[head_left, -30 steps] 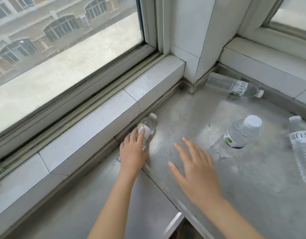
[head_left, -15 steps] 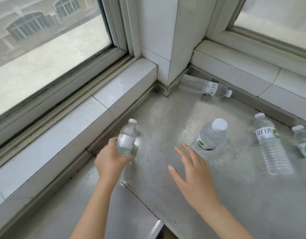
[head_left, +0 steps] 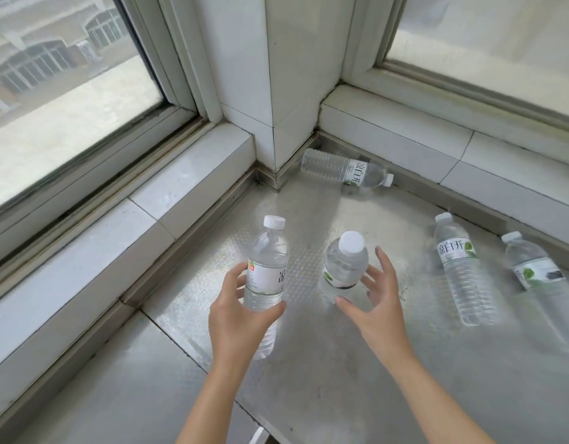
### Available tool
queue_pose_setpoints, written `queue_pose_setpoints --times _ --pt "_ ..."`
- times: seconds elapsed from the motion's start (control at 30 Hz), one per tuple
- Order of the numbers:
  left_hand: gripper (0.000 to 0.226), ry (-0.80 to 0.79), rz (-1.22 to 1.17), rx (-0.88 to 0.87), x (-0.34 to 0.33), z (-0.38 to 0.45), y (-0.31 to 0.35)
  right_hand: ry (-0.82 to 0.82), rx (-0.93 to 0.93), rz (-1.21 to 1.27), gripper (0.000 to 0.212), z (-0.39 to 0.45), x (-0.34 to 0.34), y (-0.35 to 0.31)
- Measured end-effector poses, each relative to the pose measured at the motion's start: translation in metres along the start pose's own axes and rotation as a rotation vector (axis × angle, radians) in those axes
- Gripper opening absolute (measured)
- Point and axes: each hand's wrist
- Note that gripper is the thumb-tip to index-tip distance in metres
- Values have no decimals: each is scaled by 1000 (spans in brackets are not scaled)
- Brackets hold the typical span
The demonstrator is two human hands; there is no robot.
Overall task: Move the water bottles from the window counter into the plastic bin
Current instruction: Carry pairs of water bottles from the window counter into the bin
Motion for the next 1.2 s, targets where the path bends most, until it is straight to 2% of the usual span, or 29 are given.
queue_pose_setpoints --times 0.13,0.43,0.67,0.9,1.2 --pt "80 30 -46 -1 0 1 -5 -34 7 0 97 13 -9 4" --pt "81 42 -134 24 18 3 -11 31 28 -22 92 14 -23 -7" --pt "81 90 -204 -11 36 -17 -4 79 50 101 86 -14 -27 -34" --pt "82 244 -244 -44 68 -90 10 -103 115 141 87 -75 -16 -70" --pt "86 506 -211 -17 110 -213 -3 -437 108 198 99 -171 -10 -96"
Point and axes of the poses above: each hand's wrist, its own z-axis towards the middle knuckle, its own x-axis out of the back of the hand, y = z × x, and after that the axes turned 4 degrees about z, right-handed
